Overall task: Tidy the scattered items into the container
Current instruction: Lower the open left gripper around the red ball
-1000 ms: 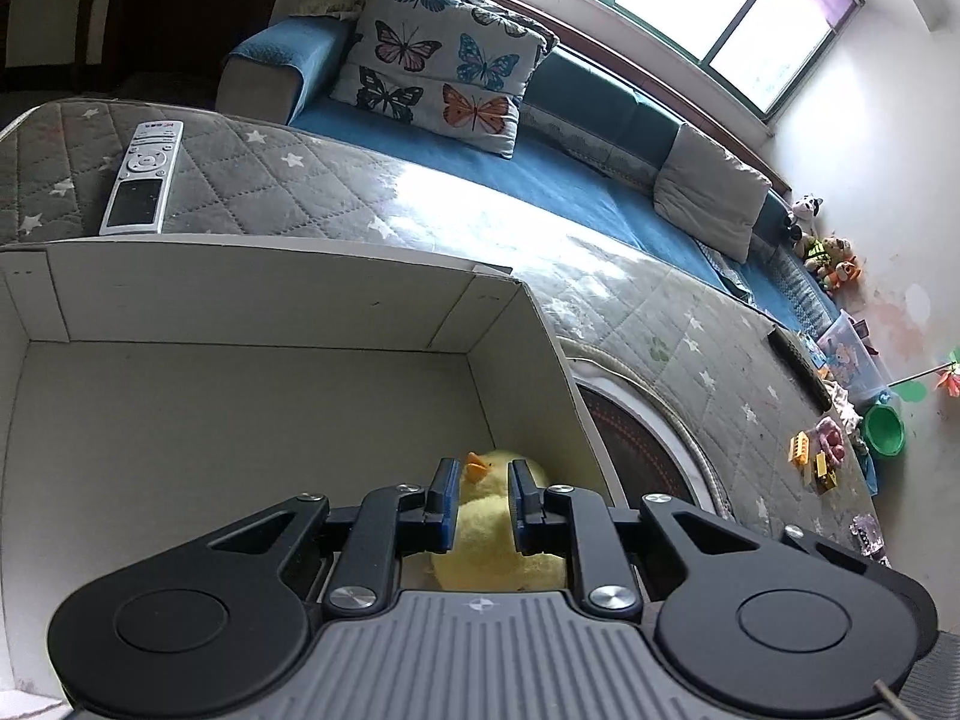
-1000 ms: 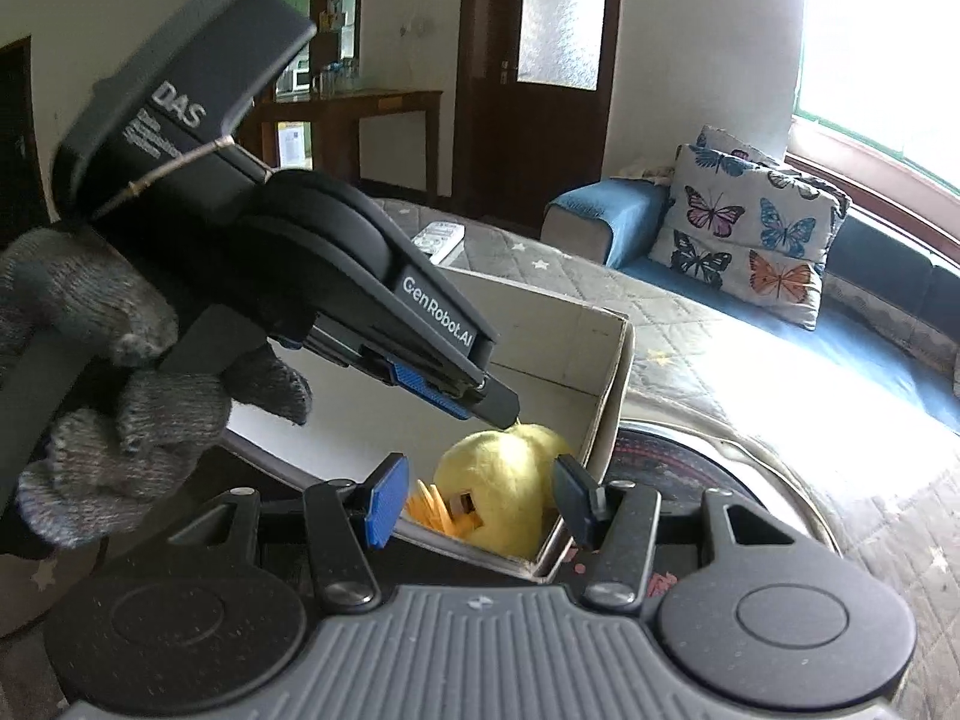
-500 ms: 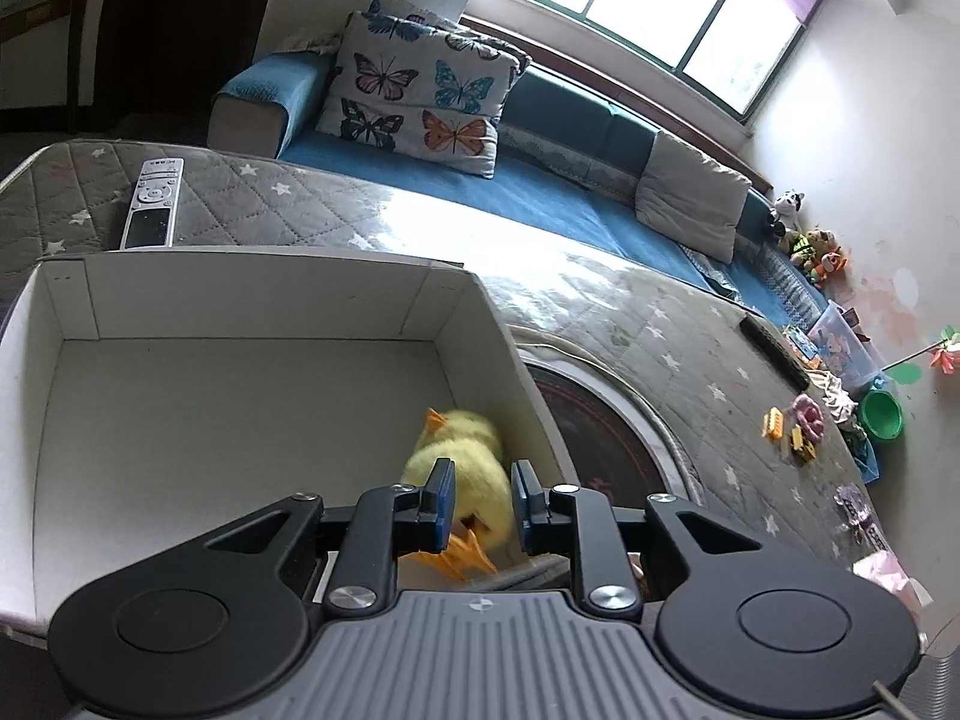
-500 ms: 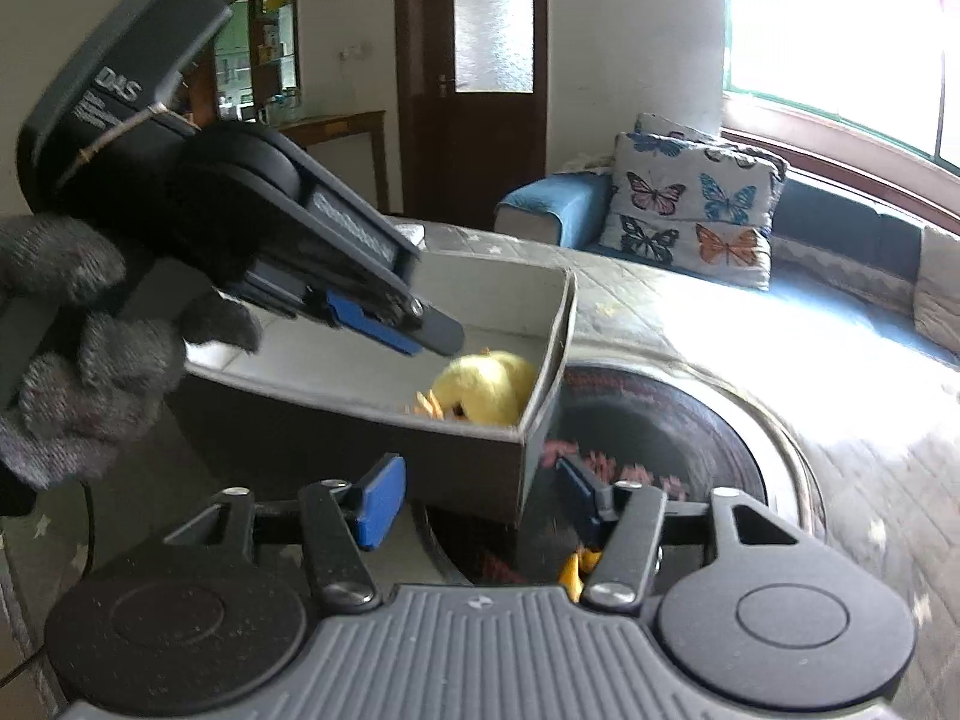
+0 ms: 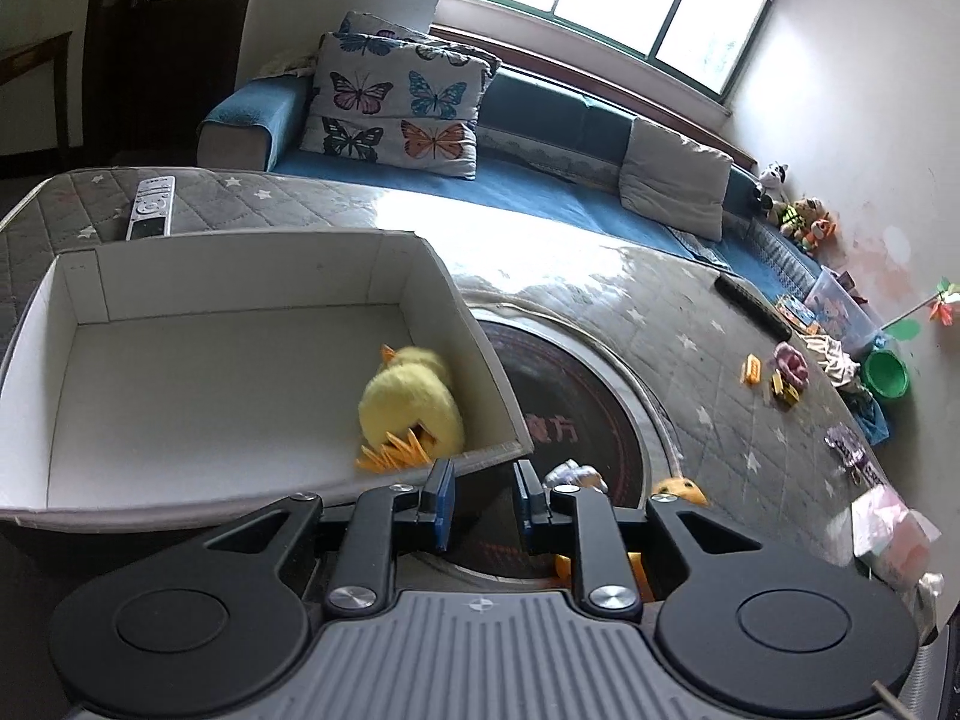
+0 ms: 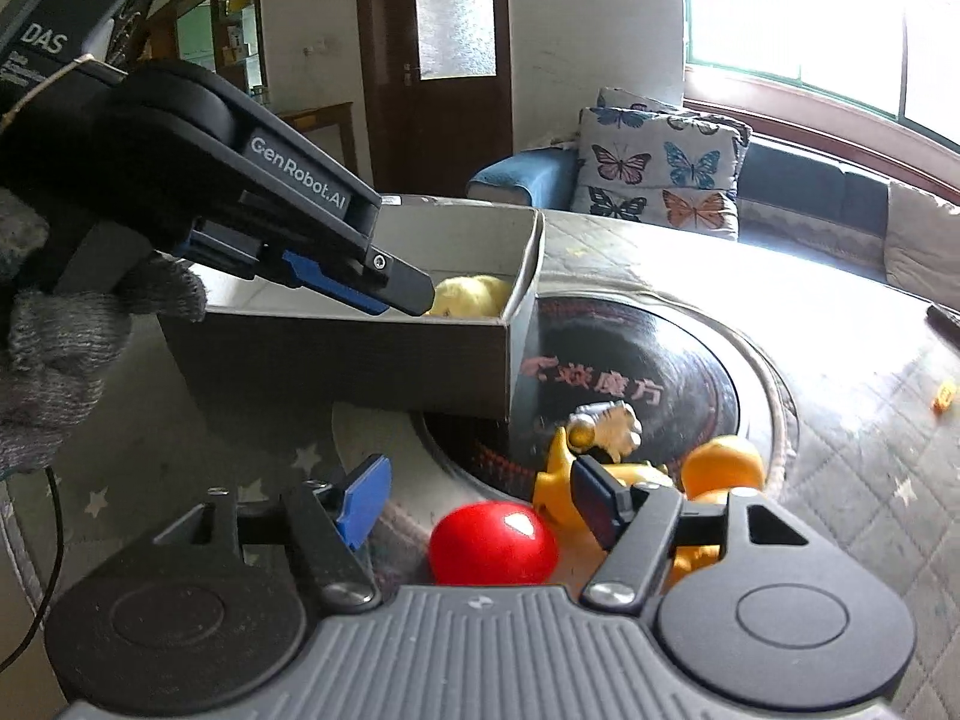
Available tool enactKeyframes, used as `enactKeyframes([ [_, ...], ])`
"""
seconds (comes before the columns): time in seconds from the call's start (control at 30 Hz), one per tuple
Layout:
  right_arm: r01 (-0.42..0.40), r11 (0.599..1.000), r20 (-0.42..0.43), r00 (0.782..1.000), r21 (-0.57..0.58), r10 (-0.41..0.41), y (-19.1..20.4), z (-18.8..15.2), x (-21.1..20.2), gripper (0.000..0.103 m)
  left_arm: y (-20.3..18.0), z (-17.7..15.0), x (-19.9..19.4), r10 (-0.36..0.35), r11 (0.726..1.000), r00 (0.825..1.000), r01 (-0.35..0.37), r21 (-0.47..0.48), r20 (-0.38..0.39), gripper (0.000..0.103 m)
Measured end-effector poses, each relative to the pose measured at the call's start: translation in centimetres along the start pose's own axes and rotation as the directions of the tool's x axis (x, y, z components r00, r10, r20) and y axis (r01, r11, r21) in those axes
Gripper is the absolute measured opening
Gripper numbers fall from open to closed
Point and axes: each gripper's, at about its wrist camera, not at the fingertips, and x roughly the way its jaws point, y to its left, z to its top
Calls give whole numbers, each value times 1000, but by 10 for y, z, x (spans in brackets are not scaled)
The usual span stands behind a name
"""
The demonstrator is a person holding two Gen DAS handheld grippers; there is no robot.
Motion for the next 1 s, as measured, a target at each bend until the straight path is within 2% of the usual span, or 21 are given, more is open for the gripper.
enactKeyframes([
  [0.13, 23, 1000, -8, 1000, -4, -24, 3, -10, -1, 72, -4, -11, 1, 1, 1000, 1000, -1, 5, -18, 27],
  [0.43, 43, 999, -44, 998, 14, -42, 3, -32, -4, 73, -12, -32, 11, -11, 1000, 997, 11, -2, -76, 28],
  [1.0, 42, 999, -66, 997, 34, -39, 4, -39, -4, 73, -31, -44, 18, -34, 999, 992, 37, 26, -123, 29],
])
